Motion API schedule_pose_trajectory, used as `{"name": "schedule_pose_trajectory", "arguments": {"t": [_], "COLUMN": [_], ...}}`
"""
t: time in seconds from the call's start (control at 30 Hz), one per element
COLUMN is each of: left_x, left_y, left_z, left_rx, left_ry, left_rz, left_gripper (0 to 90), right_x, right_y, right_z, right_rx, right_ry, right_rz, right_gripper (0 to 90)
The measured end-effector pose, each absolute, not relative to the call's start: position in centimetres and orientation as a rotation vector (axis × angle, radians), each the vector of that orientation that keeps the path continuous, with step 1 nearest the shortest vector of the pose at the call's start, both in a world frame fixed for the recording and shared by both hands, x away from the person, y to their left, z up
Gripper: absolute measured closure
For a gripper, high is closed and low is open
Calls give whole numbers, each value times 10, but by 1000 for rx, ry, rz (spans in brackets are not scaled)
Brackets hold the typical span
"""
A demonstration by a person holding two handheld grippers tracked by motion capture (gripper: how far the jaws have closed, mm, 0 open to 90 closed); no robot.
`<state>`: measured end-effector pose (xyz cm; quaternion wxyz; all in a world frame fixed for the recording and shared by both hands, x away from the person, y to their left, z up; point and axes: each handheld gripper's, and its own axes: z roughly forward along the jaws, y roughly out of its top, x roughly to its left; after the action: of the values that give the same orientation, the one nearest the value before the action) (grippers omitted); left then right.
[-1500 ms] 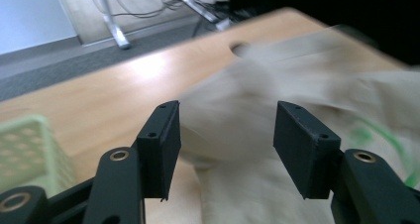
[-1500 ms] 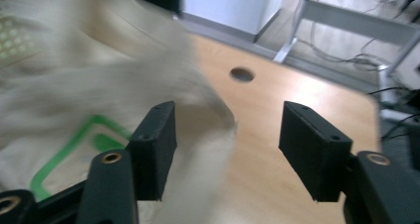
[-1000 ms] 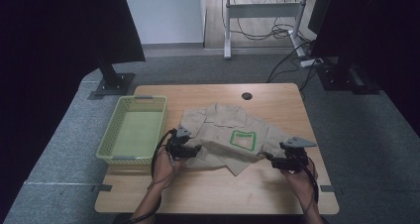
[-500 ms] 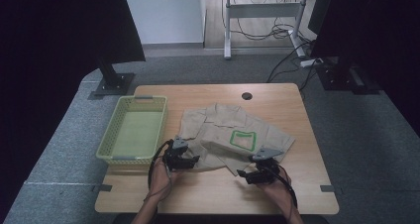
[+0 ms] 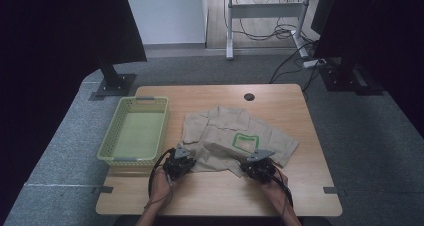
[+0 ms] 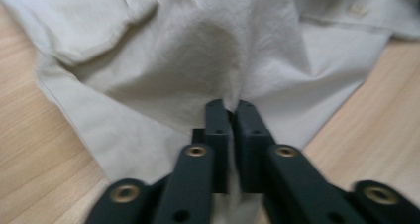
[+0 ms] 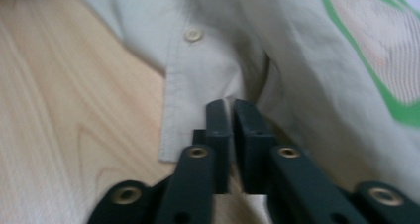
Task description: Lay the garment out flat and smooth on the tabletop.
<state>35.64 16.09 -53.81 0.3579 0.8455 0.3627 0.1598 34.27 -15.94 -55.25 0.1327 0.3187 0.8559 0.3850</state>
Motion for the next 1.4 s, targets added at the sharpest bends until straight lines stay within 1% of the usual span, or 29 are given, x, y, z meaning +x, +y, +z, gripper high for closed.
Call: {"name": "schedule_pose_trajectory", "arguments": {"t": [0.1, 0.23, 0.3, 0.33, 0.37, 0.4, 0.43, 0.53, 0.67, 0.77, 0.93, 1.0, 1.13, 1.17, 1.27, 1.3, 1.33, 1.37, 1.4], "left_x": [349, 340, 338, 338, 338, 338, 339, 340, 343, 344, 345, 347, 351, 350, 352, 352, 353, 353, 354], "left_y": [166, 178, 184, 186, 187, 189, 191, 194, 192, 185, 169, 164, 159, 159, 161, 162, 163, 163, 164], "left_z": [-515, -469, -453, -449, -447, -448, -450, -461, -476, -487, -509, -520, -540, -543, -545, -545, -546, -547, -548], "left_rx": [2102, 1980, 1937, 1935, 1932, 1932, 1940, 1962, 2010, 2049, 2140, 2183, 2254, 2251, 2230, 2224, 2212, 2200, 2188], "left_ry": [910, 857, 845, 844, 848, 859, 875, 913, 932, 937, 933, 940, 955, 942, 948, 946, 944, 945, 946], "left_rz": [416, 431, 414, 393, 403, 408, 394, 389, 346, 318, 292, 295, 345, 379, 399, 403, 409, 416, 423], "left_gripper": [877, 875, 864, 836, 788, 723, 644, 497, 431, 398, 367, 360, 359, 360, 361, 361, 361, 360, 356], "right_x": [334, 316, 306, 302, 299, 296, 294, 295, 302, 305, 299, 294, 282, 280, 278, 278, 279, 280, 282], "right_y": [-161, -174, -181, -184, -187, -189, -193, -204, -215, -218, -220, -219, -220, -221, -225, -226, -226, -226, -226], "right_z": [-537, -488, -463, -453, -446, -440, -437, -440, -460, -477, -498, -504, -517, -520, -531, -535, -538, -541, -542], "right_rx": [882, 834, 787, 761, 741, 730, 738, 802, 913, 951, 986, 979, 975, 981, 1009, 1018, 1026, 1030, 1040], "right_ry": [2446, 2332, 2283, 2271, 2270, 2258, 2247, 2216, 2223, 2244, 2287, 2313, 2352, 2355, 2369, 2374, 2383, 2377, 2388], "right_rz": [1134, 1293, 1399, 1448, 1485, 1507, 1511, 1456, 1383, 1325, 1307, 1305, 1249, 1237, 1207, 1201, 1195, 1196, 1205], "right_gripper": [872, 872, 865, 823, 711, 638, 592, 496, 394, 347, 296, 281, 259, 259, 271, 297, 346, 414, 511]}}
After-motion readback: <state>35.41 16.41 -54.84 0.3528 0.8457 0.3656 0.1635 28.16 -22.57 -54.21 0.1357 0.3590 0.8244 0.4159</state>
